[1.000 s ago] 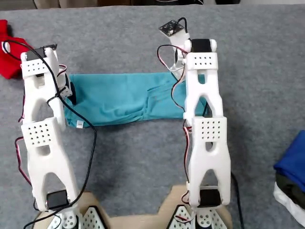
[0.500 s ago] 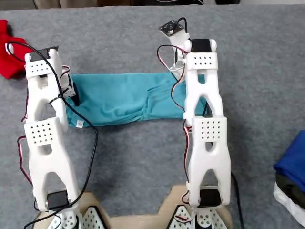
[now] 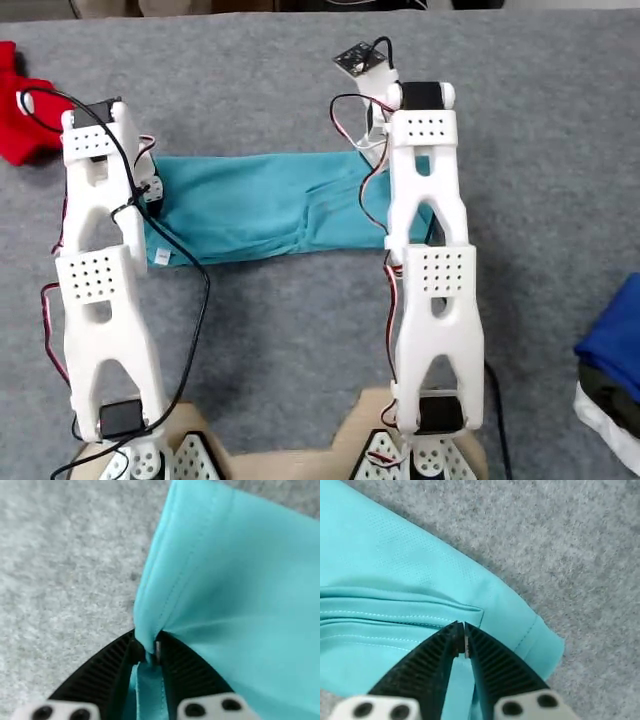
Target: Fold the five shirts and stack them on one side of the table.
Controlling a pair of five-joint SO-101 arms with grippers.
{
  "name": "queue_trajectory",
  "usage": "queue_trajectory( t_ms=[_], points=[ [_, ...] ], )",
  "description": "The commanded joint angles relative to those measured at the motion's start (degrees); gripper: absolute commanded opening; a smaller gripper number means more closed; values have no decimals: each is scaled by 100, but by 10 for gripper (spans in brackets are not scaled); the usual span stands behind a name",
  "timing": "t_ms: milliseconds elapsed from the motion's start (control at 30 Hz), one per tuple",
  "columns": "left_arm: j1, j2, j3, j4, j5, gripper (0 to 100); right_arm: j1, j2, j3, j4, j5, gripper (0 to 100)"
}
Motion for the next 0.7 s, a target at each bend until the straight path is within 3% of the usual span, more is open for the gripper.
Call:
queue_trajectory(
  t_ms=[0, 233, 433, 667],
  points=[
    [-404, -84, -220, 53, 62, 19, 251, -48, -303, 9, 149, 12],
    [-888, -84, -1635, 62, 26, 19, 1165, -48, -1138, -9, 229, 12],
    [-1178, -84, -2857, 62, -308, 19, 1754, 4, -1244, -431, -501, 12],
    [-668, -84, -3253, 62, -448, 19, 1745, 655, -1244, -747, -1143, 12]
  ],
)
